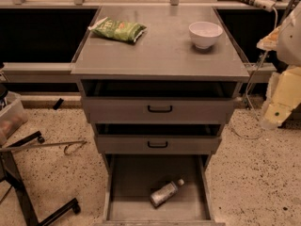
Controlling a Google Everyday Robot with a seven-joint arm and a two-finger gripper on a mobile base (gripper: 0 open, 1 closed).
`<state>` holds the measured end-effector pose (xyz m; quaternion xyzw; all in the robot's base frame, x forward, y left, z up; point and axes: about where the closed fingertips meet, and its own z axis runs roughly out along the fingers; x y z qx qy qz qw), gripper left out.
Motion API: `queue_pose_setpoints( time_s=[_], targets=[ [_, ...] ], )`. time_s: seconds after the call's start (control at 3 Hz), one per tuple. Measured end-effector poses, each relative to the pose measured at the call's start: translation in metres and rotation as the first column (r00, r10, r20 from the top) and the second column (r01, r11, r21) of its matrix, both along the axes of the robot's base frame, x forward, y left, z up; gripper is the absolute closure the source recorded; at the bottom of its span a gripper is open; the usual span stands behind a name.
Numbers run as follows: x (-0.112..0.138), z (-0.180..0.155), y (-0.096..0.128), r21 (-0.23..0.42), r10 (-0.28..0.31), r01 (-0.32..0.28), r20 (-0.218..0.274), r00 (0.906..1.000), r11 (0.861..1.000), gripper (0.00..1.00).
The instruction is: Pick blue plastic bottle from bottom drawer and place on counter
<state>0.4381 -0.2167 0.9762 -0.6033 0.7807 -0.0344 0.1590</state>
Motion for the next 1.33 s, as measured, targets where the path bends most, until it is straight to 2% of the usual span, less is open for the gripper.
queue_pose_setpoints(
  time_s=[0.33,0.67,1.0,1.33],
  targets=[
    [0.000,0.000,0.000,0.000,0.000,0.000,0.000,1.0000,1.000,0.00],
    [0.000,-0.017,0.006,0.014,0.013,-0.013,0.003,0.9999,1.000,0.00],
    [-0.005,-0.075,0.022,0.088,0.050,-0.048,-0.022,0.9985,0.995,0.00],
    [-0.008,-0.167,0.040,0.175,0.083,-0.070,-0.073,0.9938,0.982,0.00]
  ],
)
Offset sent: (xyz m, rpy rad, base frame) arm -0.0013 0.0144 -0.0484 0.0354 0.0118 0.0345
